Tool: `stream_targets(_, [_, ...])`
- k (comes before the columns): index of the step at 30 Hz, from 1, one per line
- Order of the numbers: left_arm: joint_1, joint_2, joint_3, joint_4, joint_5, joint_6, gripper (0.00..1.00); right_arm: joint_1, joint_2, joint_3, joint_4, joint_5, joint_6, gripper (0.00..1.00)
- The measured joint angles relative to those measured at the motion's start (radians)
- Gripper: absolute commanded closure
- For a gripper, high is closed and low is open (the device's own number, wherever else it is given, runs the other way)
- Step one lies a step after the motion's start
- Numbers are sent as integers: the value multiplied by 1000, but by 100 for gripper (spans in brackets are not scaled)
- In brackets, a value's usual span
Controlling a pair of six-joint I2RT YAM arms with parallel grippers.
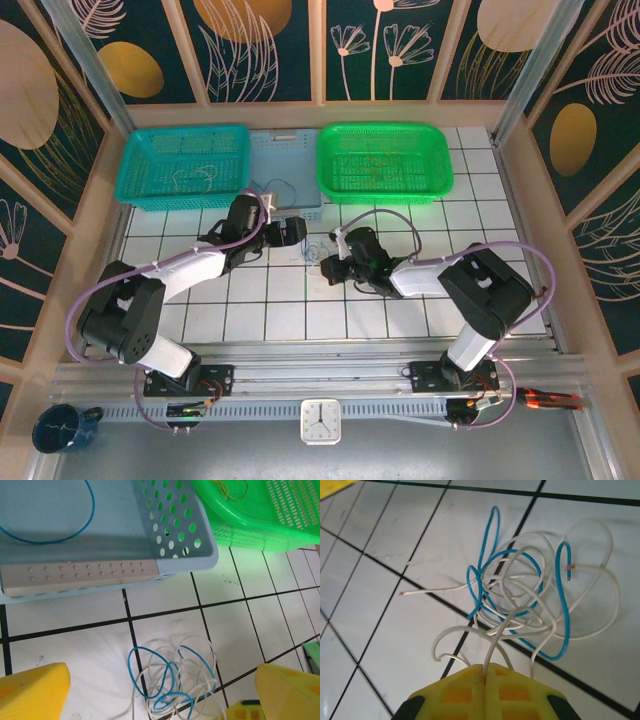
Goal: Untangle the cables
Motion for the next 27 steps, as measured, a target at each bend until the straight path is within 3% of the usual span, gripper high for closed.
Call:
stream_targets(8, [0,20,-6,0,1,1,6,-5,-17,-24,39,-34,-8,100])
stream_targets(12, [0,20,-21,0,8,1,12,-14,-17,-26,48,-38,4,100])
stream_targets(19, [0,0,-92,-2,43,-4,26,-20,-26,-26,33,-31,5,69])
stream_targets(27, [-11,-35,-128,-16,52,-11,37,-24,-114,-10,-17,-10,3,61])
